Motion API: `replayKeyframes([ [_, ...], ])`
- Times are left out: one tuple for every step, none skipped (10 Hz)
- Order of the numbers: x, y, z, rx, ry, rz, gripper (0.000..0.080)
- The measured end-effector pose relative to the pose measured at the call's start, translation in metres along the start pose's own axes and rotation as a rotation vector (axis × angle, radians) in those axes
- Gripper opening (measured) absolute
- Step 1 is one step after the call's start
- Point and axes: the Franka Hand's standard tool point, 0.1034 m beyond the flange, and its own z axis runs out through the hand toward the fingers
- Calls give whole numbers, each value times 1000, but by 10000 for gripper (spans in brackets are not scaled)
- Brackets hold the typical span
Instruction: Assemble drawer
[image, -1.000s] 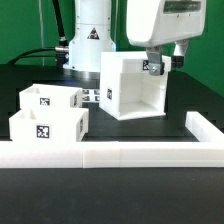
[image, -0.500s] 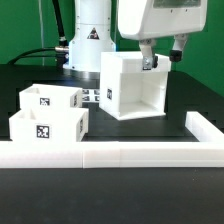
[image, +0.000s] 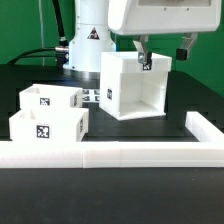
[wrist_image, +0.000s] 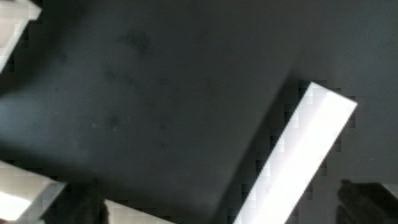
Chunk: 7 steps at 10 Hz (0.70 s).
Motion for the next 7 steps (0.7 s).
replayKeyframes([
  [0,-1,0,0,0,3,649],
  [-4,-8,-3,-2,-2,21,649],
  [-16,-16,-6,-4,-6,11,649],
  [-29,-23,-8,-3,-11,10,649],
  [-40,-28,-10,-6,-14,9,649],
  [-53,-37,-12,-13,-14,14,649],
  [-64,-44,-10,-15,-21,11,649],
])
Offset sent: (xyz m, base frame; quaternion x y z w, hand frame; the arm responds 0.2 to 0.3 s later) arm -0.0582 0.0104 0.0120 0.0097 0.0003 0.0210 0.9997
